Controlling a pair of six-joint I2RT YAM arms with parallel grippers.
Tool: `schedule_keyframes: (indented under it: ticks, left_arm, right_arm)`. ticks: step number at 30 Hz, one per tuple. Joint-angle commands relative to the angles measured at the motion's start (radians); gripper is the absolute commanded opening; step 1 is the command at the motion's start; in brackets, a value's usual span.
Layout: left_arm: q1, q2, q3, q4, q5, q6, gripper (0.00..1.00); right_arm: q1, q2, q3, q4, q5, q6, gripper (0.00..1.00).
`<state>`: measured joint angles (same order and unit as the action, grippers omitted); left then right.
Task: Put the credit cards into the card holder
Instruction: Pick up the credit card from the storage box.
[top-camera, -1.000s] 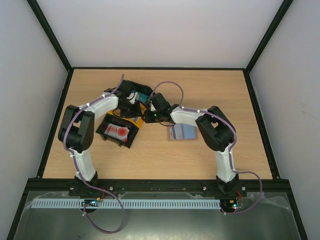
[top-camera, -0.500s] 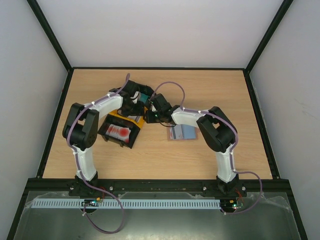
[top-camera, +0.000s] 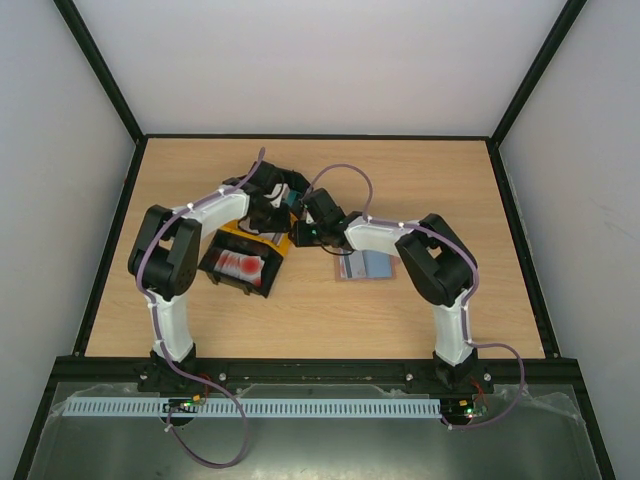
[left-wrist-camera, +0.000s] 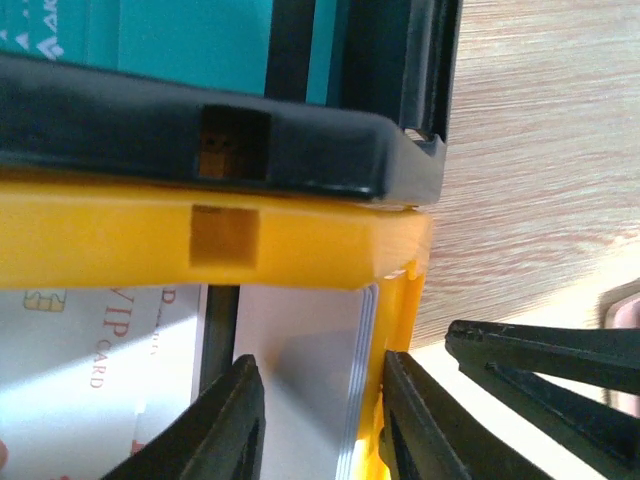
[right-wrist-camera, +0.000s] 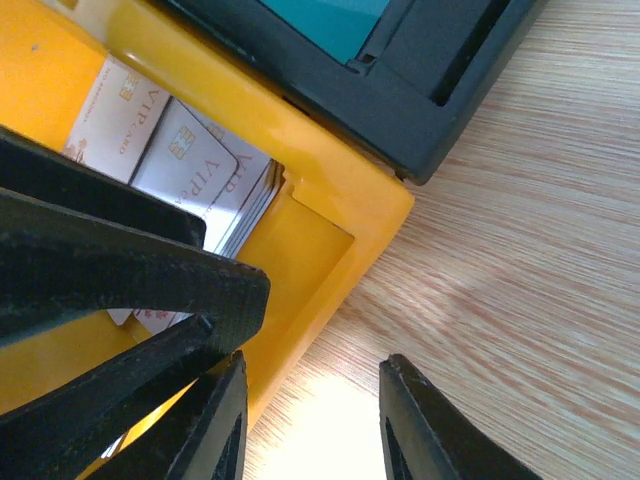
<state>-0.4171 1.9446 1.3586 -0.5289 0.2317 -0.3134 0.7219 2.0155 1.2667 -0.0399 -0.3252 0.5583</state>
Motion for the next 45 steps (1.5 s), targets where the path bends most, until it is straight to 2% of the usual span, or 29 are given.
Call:
schedule_keyframes:
  ticks: [1,9,21,25,30,36,40,45]
  left_arm:
    - [-0.019,0.019,0.005,-0.076,0.032,0.004,0.32]
    - [-0.019,0.004,0.019,-0.090,0.007,-0.007,0.15]
    - [-0.019,-0.035,0.067,-0.136,-0.048,-0.023,0.03]
    - [-0.016,-0.065,0.083,-0.154,-0.102,-0.032,0.02]
    - [-0.002,-0.117,0.094,-0.145,-0.144,-0.058,0.02]
    - [0.036,-0.197,0.091,-0.137,-0.116,-0.107,0.02]
    - [0.073,-0.259,0.072,-0.127,-0.031,-0.147,0.03]
    - [0.127,-0.312,0.054,-0.109,0.172,-0.176,0.02]
  right_arm:
    - [-0.011,-0.025,-0.033,-0.030,0.079,0.005,0.34]
    - [-0.016,-0.055,-0.047,-0.029,0.103,0.005,0.34]
    - [-0.024,-0.092,-0.057,-0.032,0.107,0.006,0.34]
    - [-0.033,-0.103,-0.056,-0.031,0.063,0.015,0.35]
    - [-0.068,-0.130,-0.052,-0.011,-0.053,0.043,0.42]
    - [-0.084,-0.153,-0.009,-0.007,-0.224,0.085,0.55]
    - [-0.084,-0.181,-0.010,0.063,-0.347,0.174,0.63]
    - [-0.084,-0.157,-0.009,0.246,-0.464,0.351,0.74]
